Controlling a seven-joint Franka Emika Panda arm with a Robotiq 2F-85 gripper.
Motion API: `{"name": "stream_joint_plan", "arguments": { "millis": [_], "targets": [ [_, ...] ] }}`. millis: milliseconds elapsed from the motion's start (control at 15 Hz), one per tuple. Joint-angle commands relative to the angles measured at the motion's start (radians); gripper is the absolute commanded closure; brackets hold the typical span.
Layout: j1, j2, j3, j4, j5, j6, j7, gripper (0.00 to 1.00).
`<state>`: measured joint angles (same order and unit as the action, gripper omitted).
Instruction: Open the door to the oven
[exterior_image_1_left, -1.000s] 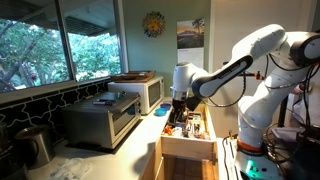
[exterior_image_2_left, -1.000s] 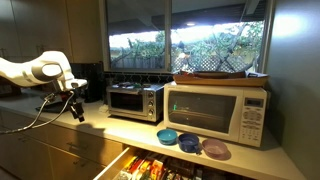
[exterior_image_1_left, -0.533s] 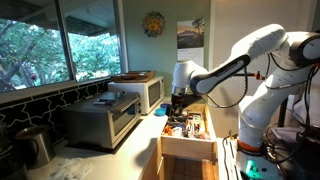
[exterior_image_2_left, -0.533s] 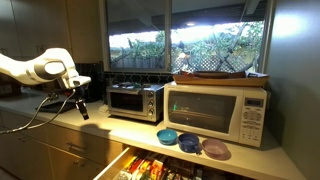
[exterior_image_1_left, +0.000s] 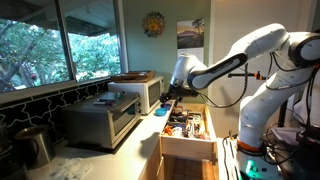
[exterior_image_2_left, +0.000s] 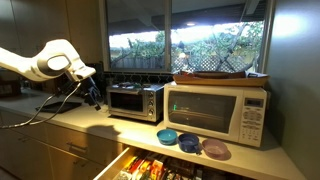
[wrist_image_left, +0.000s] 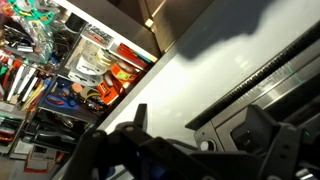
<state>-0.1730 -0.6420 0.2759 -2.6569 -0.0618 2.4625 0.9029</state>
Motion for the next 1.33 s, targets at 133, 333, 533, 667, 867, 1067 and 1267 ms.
{"name": "stream_joint_plan", "arguments": {
  "millis": [133, 333, 533, 667, 867, 1067, 1267],
  "targets": [
    [0.005, -0.023, -0.014, 0.001, -0.007, 0.017, 0.036, 0.0],
    [-0.087, 0.063, 0.096, 0.112, -0.029, 0.03, 0.297, 0.0],
    [-0.181, 0.127, 0.209, 0.21, -0.063, 0.046, 0.514, 0.0],
    [-0.252, 0.167, 0.28, 0.264, -0.099, 0.048, 0.66, 0.0],
    [-0.369, 0.215, 0.385, 0.328, -0.168, 0.049, 0.873, 0.0],
    [-0.261, 0.233, 0.288, 0.327, -0.257, 0.02, 0.922, 0.0],
    [-0.25, 0.28, 0.274, 0.359, -0.315, 0.019, 0.996, 0.0]
  ]
}}
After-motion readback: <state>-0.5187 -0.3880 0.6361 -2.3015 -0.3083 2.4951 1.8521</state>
